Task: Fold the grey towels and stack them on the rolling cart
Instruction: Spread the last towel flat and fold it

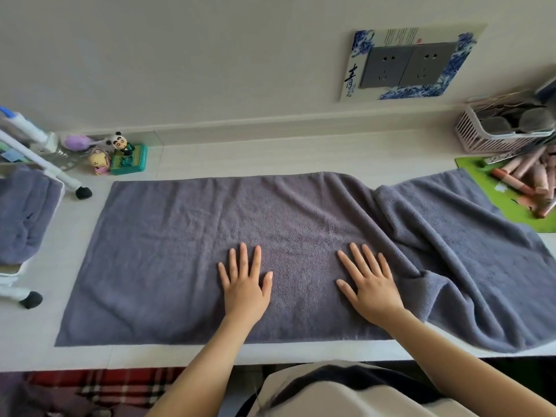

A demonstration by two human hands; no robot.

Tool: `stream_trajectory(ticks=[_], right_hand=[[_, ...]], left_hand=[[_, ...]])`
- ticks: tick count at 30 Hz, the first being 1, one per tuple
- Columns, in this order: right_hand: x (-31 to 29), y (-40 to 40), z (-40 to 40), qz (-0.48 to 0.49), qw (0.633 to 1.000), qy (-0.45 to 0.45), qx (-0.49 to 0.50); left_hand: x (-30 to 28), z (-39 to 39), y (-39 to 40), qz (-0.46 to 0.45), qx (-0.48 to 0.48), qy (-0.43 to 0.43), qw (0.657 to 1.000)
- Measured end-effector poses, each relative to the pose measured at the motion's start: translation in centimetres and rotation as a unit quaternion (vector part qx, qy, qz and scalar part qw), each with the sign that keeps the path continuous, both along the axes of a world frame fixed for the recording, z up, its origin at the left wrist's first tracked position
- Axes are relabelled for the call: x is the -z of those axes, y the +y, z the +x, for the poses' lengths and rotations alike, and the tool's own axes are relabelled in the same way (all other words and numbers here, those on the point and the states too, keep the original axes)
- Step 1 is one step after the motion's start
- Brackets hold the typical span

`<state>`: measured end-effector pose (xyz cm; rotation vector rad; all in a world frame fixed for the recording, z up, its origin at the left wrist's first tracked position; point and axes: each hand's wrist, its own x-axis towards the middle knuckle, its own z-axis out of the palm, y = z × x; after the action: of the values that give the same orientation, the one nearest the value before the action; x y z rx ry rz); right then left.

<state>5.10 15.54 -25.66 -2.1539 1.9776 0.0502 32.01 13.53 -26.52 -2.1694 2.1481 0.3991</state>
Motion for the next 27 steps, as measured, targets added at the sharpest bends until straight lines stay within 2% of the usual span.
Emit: stream_trajectory(ticks=[3,11,19,22,27], right_hand=[[-0.6,-0.3,0.4,-0.006,1.0,0.001,0.03],[-0.1,-0.9,1.6,0.006,1.0,-0.004,0.017],[-2.6,-1.2,-0.7,-0.068,0.996,-0.056,0.029],[-3.6,-1.3,-3.2,-0.091,0.991,-0.067,0.068],[-4.9,-1.3,-9.2,-0.131,0.969,-0.083,0.19]], left_hand=[[-0.2,-0.4,-0.4,-0.018,-0.007,0.008,1.0],[0.2,-0.8,-1.1,-0.009,0.009,0.0,1.0],[-2.0,-5.1,-3.0,0.0,0.075,0.026,0.997],[-3.2,-7.8,-4.1,-0.014,0.104,0.062,0.993],[-5.2,-14.6,-6.4,-0.034,0.167,0.092,0.981]])
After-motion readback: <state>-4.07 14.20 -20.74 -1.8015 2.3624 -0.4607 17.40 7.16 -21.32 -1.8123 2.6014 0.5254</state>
